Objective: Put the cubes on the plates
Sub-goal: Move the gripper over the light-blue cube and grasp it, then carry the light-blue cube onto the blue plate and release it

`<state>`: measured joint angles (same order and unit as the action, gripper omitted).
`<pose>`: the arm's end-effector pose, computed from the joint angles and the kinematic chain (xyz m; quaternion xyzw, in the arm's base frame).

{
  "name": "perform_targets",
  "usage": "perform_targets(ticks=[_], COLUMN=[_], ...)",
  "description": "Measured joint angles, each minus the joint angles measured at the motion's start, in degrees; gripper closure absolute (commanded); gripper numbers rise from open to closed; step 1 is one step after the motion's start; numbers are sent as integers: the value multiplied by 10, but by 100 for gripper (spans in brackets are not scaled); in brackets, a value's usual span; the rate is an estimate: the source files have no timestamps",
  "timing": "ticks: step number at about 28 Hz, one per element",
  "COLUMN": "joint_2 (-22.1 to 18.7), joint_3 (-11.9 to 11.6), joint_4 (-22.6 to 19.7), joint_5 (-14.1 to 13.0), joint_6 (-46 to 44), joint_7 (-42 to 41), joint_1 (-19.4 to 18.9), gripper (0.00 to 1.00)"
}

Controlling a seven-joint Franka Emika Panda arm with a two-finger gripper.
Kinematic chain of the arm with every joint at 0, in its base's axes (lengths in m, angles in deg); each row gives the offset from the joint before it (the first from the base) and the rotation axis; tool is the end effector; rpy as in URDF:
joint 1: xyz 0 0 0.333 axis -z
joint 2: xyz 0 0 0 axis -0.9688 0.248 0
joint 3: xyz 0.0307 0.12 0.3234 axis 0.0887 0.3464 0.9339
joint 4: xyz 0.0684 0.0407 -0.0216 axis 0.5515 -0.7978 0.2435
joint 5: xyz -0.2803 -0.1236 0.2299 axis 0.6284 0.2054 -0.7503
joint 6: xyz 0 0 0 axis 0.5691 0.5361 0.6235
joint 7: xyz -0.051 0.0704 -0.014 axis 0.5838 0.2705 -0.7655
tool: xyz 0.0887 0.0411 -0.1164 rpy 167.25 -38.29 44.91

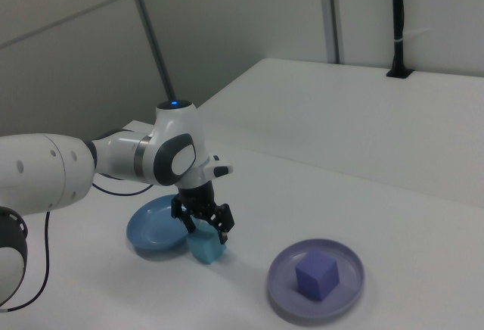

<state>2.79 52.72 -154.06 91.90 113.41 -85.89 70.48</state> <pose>0.6310 0.1525 0.3279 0.9923 0.1177 -0.0387 0.0022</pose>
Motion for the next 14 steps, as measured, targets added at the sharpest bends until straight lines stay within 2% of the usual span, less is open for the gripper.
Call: perform_targets(ticks=[2,3,6,14], joint_2=[0,0,0,-12], joint_3=[0,0,0,-7], joint_4=[-4,-6,-8,-3], joint_5=[1,2,2,2], joint_6=[4,4,5,6], joint_7=[1,2,4,7], joint_1=[-3,-4,-5,-1], gripper=[45,73,99,100])
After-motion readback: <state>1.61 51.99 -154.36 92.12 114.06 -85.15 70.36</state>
